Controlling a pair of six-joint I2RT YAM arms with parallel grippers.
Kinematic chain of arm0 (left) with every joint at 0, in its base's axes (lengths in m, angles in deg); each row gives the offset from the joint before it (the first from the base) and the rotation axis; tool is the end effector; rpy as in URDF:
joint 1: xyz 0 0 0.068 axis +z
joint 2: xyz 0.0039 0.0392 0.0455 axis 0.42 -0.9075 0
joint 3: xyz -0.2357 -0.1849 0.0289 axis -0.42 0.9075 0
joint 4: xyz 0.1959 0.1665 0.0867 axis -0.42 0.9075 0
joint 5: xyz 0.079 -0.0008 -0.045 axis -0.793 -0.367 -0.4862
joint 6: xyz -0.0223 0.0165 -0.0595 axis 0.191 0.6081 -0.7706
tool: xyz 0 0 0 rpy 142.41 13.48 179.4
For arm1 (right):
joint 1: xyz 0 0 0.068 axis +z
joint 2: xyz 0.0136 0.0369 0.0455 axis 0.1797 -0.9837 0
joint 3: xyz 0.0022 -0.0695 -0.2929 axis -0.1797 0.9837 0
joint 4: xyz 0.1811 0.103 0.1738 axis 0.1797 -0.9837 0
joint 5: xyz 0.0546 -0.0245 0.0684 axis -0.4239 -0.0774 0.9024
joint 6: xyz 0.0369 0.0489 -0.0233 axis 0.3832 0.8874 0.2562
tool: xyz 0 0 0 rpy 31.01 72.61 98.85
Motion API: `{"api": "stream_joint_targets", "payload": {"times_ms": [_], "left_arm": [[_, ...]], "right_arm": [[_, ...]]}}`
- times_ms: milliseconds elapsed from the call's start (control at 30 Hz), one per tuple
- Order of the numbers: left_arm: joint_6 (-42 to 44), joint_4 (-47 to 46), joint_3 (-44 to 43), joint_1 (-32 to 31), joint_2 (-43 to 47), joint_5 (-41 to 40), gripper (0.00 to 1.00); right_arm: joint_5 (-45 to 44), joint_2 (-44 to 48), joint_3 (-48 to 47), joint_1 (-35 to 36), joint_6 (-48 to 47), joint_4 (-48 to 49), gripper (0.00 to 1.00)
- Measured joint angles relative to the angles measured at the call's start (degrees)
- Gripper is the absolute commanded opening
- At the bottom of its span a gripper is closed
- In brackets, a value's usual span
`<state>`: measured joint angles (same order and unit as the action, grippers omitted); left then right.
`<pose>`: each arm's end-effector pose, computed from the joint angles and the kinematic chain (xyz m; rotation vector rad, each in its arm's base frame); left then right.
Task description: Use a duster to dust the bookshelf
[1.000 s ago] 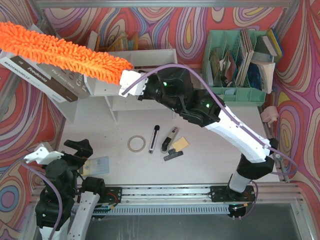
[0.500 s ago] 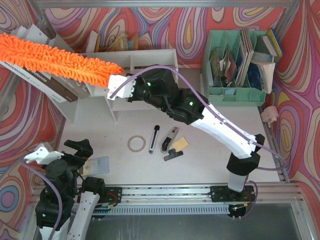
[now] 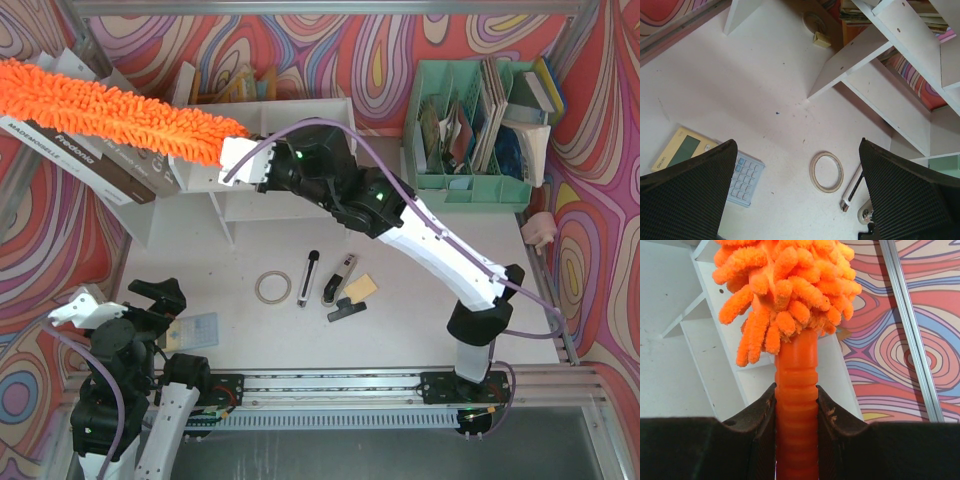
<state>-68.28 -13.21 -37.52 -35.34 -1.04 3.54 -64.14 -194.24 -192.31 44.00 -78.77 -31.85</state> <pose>-0.0007 0.0220 0.3411 -0.7394 1.5927 -0.2648 0.2571 0.3421 0.5441 -1.2504 1.1710 -0.0843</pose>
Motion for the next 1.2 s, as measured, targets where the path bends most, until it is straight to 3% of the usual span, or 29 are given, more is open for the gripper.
{"api": "stream_joint_targets", "payload": {"times_ms": [467, 733, 1067, 1200], "left_arm": [[0.00, 0.00, 0.00, 0.00, 0.00, 0.15, 0.98], [0.00, -0.04, 0.00, 0.00, 0.28, 0.15, 0.98], [0.00, -0.17, 0.02, 0.00, 0.35, 0.15, 0.98], [0.00, -0.20, 0.02, 0.00, 0.35, 0.15, 0.98]], "right_arm": [[2.27, -0.20, 2.56, -4.07, 0.44, 1.81, 0.00], [2.71, -2.19, 5.46, -9.75, 0.37, 8.37, 0.00], [-2.93, -12.94, -0.90, -15.98, 0.02, 17.38, 0.00], [-4.22, -12.57, -1.62, -16.44, 1.33, 16.90, 0.00]]}}
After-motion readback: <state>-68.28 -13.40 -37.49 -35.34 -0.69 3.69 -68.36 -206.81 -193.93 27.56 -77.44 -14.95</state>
